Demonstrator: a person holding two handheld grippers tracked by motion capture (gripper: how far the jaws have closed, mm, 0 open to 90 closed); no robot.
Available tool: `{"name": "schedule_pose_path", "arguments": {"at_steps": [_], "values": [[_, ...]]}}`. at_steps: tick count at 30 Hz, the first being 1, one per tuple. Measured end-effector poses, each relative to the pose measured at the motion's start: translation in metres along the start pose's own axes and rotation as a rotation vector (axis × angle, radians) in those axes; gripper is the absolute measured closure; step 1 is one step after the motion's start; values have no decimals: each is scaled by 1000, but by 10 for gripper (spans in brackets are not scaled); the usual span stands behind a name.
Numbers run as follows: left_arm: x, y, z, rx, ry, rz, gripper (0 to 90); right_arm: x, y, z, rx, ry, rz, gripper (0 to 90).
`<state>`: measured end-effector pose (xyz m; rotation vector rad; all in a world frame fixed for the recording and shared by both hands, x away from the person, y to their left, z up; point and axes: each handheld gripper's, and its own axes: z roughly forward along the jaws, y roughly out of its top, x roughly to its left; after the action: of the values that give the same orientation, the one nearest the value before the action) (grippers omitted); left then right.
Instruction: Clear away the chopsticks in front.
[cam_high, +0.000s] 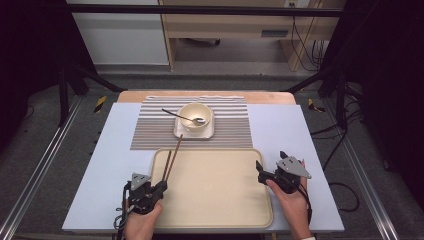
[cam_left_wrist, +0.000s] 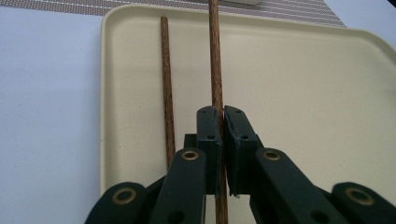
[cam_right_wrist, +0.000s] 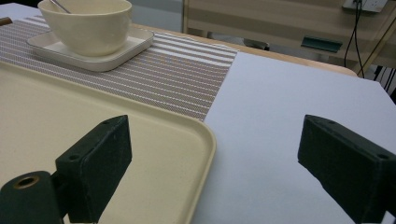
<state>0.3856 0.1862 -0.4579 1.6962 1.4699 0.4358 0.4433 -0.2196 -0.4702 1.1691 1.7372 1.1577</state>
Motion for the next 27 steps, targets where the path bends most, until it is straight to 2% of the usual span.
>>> {"name": "schedule_pose_path", "arguments": {"at_steps": [12,19,27], "values": [[-5,-4,-4,-1,-2,-2,855,1,0,0,0,6,2,98],[-8,-8,-6,-9,-6,-19,855,1,0,0,0,7,-1,98],[-7,-14,-12,-28,7,-35,855,3,-1,0,1,24,4,97]]}}
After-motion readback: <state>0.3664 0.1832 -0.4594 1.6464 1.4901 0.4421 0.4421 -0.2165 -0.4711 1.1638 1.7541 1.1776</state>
